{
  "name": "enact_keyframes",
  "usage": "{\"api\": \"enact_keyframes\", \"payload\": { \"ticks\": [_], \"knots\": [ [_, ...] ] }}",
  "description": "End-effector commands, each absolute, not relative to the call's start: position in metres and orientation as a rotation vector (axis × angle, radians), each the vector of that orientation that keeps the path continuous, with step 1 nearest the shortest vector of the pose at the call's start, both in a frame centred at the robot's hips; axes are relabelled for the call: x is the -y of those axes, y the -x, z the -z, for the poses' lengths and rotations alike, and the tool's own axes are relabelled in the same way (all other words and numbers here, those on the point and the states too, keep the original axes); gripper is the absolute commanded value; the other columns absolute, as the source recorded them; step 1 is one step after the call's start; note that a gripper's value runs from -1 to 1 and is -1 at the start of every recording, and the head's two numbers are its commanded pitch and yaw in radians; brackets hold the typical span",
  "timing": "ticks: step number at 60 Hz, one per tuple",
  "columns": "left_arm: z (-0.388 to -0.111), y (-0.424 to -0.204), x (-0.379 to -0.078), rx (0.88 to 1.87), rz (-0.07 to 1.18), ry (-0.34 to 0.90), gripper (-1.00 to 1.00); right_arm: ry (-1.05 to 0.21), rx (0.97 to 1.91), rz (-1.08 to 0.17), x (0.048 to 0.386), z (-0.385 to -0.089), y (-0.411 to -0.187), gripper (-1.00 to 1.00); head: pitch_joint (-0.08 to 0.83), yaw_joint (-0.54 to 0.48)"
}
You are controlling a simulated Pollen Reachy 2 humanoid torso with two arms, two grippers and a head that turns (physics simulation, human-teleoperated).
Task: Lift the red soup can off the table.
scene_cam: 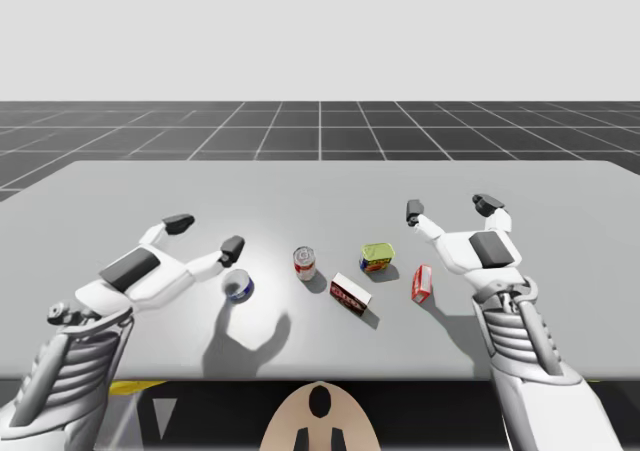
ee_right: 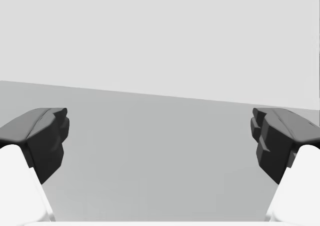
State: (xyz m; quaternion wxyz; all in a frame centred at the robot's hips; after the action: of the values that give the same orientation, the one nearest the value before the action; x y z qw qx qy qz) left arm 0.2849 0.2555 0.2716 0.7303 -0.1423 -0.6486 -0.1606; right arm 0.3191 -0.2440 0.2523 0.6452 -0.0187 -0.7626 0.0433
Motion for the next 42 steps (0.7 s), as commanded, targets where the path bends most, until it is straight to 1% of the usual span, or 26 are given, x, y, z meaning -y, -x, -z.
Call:
{"api": "enact_keyframes", "payload": {
  "ticks": [1, 9, 16, 22, 30, 42],
  "knots": [
    [-0.286, -0.267, -0.235, 1.332, 0.467, 0.418, -1.00, 0.048, 1.735, -0.099, 0.245, -0.251, -0.320, -1.00, 0.627, 0.07],
    [-0.287, -0.259, -0.215, 1.254, 0.576, 0.439, -1.00, 0.049, 1.732, -0.103, 0.245, -0.250, -0.321, -1.00, 0.630, 0.07],
    [-0.277, -0.264, -0.200, 1.198, 0.629, 0.434, -1.00, 0.051, 1.732, -0.106, 0.245, -0.250, -0.321, -1.00, 0.630, 0.07],
    [-0.264, -0.271, -0.190, 1.159, 0.652, 0.435, -1.00, 0.053, 1.731, -0.106, 0.245, -0.249, -0.321, -1.00, 0.630, 0.07],
    [-0.239, -0.283, -0.173, 1.097, 0.661, 0.438, -1.00, 0.053, 1.735, -0.107, 0.245, -0.250, -0.321, -1.00, 0.630, 0.08],
    [-0.216, -0.302, -0.154, 1.053, 0.654, 0.436, -1.00, 0.055, 1.740, -0.108, 0.246, -0.251, -0.320, -1.00, 0.635, 0.08]
  ]
}}
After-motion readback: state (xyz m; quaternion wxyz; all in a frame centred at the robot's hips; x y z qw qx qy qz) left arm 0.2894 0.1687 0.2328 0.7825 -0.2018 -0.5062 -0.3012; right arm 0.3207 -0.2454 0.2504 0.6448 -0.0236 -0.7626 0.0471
